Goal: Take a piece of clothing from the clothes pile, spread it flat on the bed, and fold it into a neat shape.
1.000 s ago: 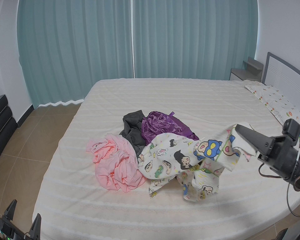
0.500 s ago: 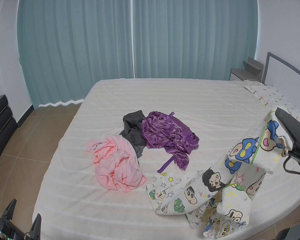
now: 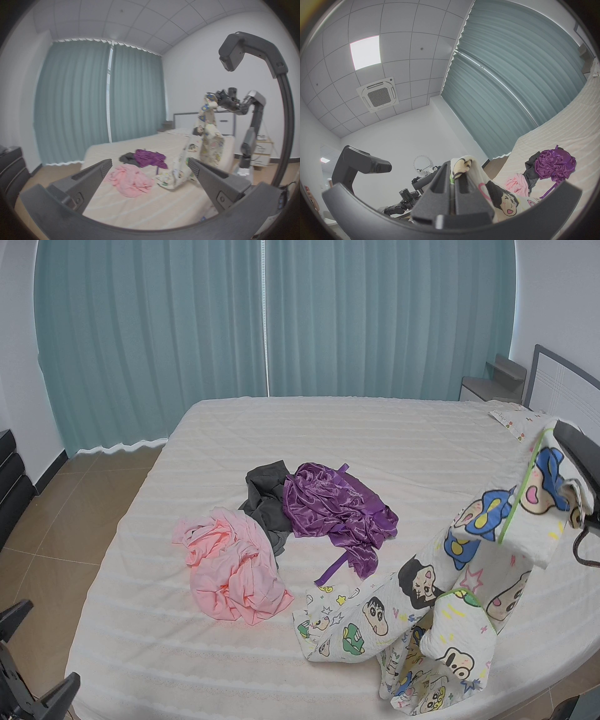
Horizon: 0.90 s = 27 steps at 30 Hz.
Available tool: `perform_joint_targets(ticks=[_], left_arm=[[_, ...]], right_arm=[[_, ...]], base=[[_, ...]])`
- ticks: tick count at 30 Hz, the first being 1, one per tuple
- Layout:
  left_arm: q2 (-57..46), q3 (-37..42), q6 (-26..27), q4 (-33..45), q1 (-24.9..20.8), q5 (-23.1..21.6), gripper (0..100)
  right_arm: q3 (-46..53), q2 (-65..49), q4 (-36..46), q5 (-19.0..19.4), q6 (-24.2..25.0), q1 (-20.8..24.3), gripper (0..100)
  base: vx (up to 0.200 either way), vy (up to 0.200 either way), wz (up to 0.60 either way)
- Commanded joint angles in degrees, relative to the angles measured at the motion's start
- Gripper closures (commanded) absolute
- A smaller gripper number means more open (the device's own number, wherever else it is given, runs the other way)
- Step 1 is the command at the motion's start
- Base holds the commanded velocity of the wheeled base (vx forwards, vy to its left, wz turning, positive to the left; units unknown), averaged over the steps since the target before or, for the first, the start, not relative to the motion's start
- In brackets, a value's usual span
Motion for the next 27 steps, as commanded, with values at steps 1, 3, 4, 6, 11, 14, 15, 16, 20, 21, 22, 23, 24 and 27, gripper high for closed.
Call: perform_joint_targets(ticks=[1, 3, 4, 6, 11, 14, 15, 16, 20, 21, 22, 23, 24, 27], left_arm=[[34.0, -5.4, 2.8, -4.1, -18.8, -9.4, 0], [37.0, -5.4, 2.6, -4.8, -24.3, -9.4, 0], [38.2, -5.6, 2.5, -5.4, -26.8, -9.4, 0], [40.8, -5.6, 2.3, -7.0, -30.1, -9.5, 0], [47.7, -5.6, 2.3, -11.0, -35.8, -9.5, 0], [51.4, -5.6, 2.3, -15.7, -37.4, -9.5, 0], [52.6, -5.6, 2.2, -17.1, -38.1, -9.5, 0], [53.3, -5.6, 2.1, -17.7, -38.4, -9.5, 0], [57.9, -5.6, 1.0, -22.5, -40.7, -9.5, 0], [60.3, -5.6, 0.3, -26.0, -41.9, -9.3, 0], [61.6, -5.6, -0.6, -28.4, -42.7, -9.3, 0], [62.6, -5.6, -1.6, -30.2, -43.2, -9.2, 0], [63.4, -5.6, -2.3, -31.7, -43.7, -9.1, 0], [66.3, -5.5, -6.7, -38.1, -45.0, -8.8, 0]], right_arm=[[-9.9, 8.3, 2.7, 0.5, -0.2, -0.1, 100], [-11.0, 9.0, 2.7, 0.2, -0.2, -0.2, 100], [-11.2, 9.5, 2.7, 0.1, -0.2, -0.2, 100], [-11.7, 9.8, 2.7, 0.1, -0.1, -0.5, 100], [-13.2, 11.8, 2.7, -0.8, -0.1, -0.8, 100], [-14.6, 13.4, 2.5, -2.1, -0.1, -0.6, 100], [-14.9, 13.8, 2.5, -2.4, -0.1, -0.6, 100], [-15.0, 13.9, 2.4, -2.6, -0.1, -0.6, 100], [-14.9, 14.2, 2.4, -3.1, -0.1, -0.7, 100], [-14.7, 14.1, 2.4, -3.1, -0.1, -0.7, 100], [-14.7, 14.1, 2.4, -3.1, -0.1, -0.8, 100], [-14.6, 14.1, 2.4, -3.1, -0.1, -0.9, 100], [-14.6, 14.1, 2.4, -3.2, -0.1, -1.0, 100], [-14.6, 13.8, 2.4, -3.2, -0.1, -1.1, 100]], base=[[0.000, 0.000, 0.00], [0.000, 0.000, 0.00], [0.000, 0.000, 0.00], [0.000, 0.000, 0.00], [0.000, 0.000, 0.00], [0.000, 0.000, 0.00], [0.000, 0.000, 0.00], [0.000, 0.000, 0.00], [0.000, 0.000, 0.00], [0.000, 0.000, 0.00], [0.000, 0.000, 0.00], [0.000, 0.000, 0.00], [0.000, 0.000, 0.00], [0.000, 0.000, 0.00]])
